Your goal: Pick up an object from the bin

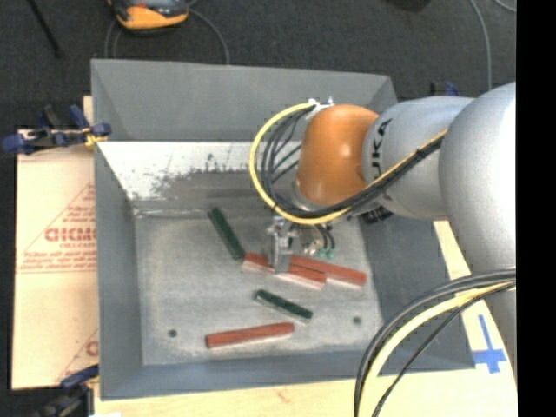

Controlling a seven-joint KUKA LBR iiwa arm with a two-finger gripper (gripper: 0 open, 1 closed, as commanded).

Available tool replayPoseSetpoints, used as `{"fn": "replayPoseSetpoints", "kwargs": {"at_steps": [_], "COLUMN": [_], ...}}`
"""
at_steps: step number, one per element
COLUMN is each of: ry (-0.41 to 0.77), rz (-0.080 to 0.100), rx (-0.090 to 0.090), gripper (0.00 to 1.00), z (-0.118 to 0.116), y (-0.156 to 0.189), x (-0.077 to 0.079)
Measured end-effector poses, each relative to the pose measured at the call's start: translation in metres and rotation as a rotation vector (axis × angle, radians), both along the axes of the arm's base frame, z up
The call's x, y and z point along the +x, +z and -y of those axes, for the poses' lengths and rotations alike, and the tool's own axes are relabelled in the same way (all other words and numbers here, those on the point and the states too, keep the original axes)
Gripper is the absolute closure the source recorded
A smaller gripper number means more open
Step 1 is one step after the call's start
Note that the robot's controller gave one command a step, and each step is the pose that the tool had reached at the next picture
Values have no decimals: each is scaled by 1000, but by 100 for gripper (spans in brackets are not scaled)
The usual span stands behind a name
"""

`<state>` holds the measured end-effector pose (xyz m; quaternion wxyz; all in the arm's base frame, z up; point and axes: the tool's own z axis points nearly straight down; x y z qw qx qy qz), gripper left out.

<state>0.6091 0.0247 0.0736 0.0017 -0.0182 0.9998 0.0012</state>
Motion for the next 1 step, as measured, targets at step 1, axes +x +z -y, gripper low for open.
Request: {"fn": "replayPoseSetpoints", "kwargs": {"at_steps": [1], "ry": [-1], "rz": [2], "rx": [0], "gripper": [0], "z": [0], "y": [-2], "x": [0]}}
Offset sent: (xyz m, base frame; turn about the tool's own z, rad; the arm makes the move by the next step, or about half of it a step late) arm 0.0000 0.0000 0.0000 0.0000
